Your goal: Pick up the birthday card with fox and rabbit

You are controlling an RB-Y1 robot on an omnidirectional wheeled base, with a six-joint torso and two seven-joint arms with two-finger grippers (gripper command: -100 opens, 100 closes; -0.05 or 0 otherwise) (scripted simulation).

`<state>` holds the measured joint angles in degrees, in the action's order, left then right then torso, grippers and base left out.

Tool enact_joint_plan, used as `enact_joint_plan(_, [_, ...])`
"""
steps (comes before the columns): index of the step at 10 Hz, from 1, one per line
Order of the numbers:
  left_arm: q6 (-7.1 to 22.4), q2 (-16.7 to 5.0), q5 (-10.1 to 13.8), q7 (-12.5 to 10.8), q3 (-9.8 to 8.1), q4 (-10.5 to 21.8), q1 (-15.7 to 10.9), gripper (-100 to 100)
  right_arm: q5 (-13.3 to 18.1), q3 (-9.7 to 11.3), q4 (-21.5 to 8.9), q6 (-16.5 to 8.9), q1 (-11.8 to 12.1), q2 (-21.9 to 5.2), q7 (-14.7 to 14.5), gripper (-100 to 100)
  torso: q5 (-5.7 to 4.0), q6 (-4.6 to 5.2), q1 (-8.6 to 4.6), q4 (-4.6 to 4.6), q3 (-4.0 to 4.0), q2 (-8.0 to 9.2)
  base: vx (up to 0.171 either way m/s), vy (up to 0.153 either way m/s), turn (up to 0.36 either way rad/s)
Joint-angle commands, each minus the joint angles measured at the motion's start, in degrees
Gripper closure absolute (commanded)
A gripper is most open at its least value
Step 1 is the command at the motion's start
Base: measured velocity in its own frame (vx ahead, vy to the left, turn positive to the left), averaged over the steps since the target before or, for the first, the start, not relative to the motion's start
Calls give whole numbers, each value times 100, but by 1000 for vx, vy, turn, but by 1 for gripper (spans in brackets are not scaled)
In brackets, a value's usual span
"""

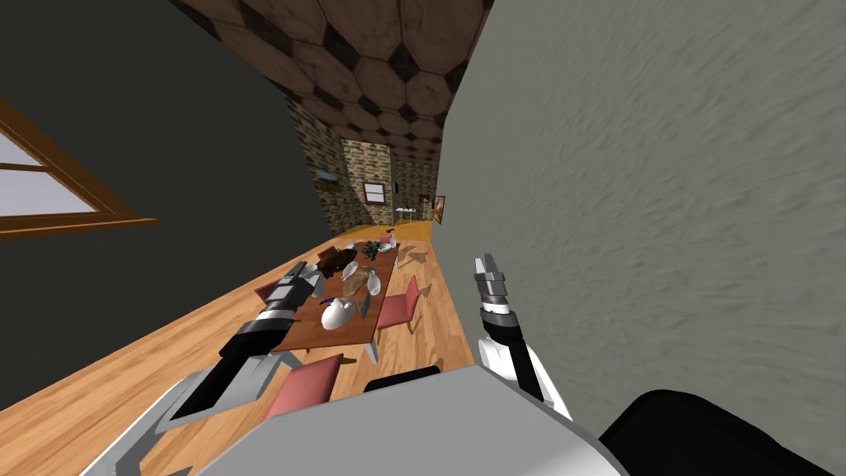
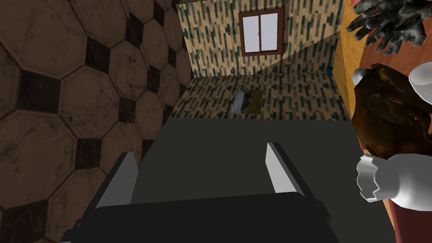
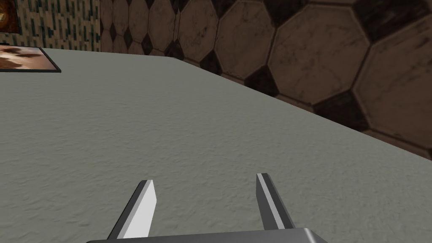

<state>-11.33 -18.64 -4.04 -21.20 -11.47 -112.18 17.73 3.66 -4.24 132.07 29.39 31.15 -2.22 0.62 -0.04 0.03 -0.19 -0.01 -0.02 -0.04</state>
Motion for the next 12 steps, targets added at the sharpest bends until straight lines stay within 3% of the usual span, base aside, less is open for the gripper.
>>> enact_joint_plan(1, [202,-95,-27,-239,-128,205,-5,-100,0,0,0,0,0,0,0,0,0,0,0,0,0,0,7,-46,-48])
enact_joint_plan(2, [426,-219,-89,-421,-326,405,-118,-100,0,-1,0,0,1,0,0,0,1,-5,2,0,0,1,23,-62,-105])
enact_joint_plan(3, [457,-219,-89,-497,-326,500,-118,-100,0,0,0,0,0,0,0,0,0,-3,-2,-1,-2,-3,16,-46,-53])
enact_joint_plan(4, [625,-335,-149,-706,-530,687,-237,-100,0,-1,0,0,1,0,0,0,0,-5,2,-1,-1,-2,9,-55,-117])
enact_joint_plan(5, [722,-335,-149,-762,-530,812,-237,-100,0,0,0,0,0,0,0,0,0,-2,0,0,-1,-1,9,-41,-71])
enact_joint_plan(6, [883,-442,-207,-959,-741,1028,-362,-100,0,-1,0,0,1,0,0,0,1,-4,3,0,0,0,4,-56,-142])
enact_joint_plan(7, [1012,-442,-207,-1034,-741,1139,-362,-100,0,0,0,0,0,0,0,0,0,-2,0,0,1,1,9,-48,-65])
enact_joint_plan(8, [1251,-540,-262,-1262,-957,1311,-494,-100,0,-1,0,0,1,0,0,0,0,-5,2,0,1,1,23,-65,-218])
enact_joint_plan(9, [1309,-540,-262,-1311,-957,1475,-494,-100,0,-1,0,0,1,0,0,0,0,-6,-4,-1,-1,-2,18,-58,25])
enact_joint_plan(10, [1481,-629,-314,-1537,-1175,1704,-633,-100,0,-1,0,0,1,0,0,0,-1,-5,-1,-1,-1,-2,14,-74,-164])
enact_joint_plan(12, [1615,-629,-314,-1590,-1175,1817,-633,-100,0,-1,0,0,1,0,0,0,-1,-5,-3,0,0,1,10,-38,-31])
